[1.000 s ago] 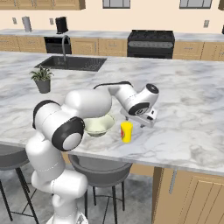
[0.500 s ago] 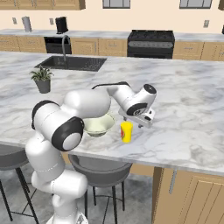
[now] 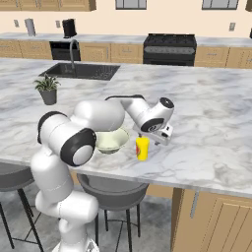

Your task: Place the cup inside the bowl on the dining table and move the bowl to any counter.

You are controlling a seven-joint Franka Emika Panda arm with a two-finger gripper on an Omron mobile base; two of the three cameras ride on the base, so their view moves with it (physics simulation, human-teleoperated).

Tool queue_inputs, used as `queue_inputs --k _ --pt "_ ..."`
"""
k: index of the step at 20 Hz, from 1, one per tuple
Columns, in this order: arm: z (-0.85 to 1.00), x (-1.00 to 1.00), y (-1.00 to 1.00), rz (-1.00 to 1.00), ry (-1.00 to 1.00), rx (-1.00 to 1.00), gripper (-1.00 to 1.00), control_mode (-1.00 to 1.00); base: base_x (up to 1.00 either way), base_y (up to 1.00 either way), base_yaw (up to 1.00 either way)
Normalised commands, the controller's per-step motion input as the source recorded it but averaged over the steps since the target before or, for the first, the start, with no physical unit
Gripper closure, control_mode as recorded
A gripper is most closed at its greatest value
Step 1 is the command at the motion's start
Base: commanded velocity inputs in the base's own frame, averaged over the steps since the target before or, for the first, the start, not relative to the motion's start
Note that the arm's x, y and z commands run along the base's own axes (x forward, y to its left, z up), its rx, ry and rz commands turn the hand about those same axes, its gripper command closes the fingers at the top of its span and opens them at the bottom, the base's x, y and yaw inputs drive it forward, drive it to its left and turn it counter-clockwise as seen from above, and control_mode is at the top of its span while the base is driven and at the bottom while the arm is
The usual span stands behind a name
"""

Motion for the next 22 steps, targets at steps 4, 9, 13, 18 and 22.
queue_inputs --k 4,9,13,18,22 --pt "-0.14 0.06 0.00 0.00 0.00 0.00 -1.00 -1.00 0.00 0.00 0.00" --pt "-0.10 0.01 0.00 0.00 0.00 0.00 -1.00 -1.00 0.00 0.00 0.00" --pt "-0.11 0.00 0.00 0.00 0.00 0.00 -1.00 -1.00 0.00 0.00 0.00" --pt "-0.11 0.00 0.00 0.00 0.00 0.00 -1.00 -1.00 0.00 0.00 0.00" --pt "-0.09 0.03 0.00 0.00 0.00 0.00 -1.00 -1.00 0.00 0.00 0.00"
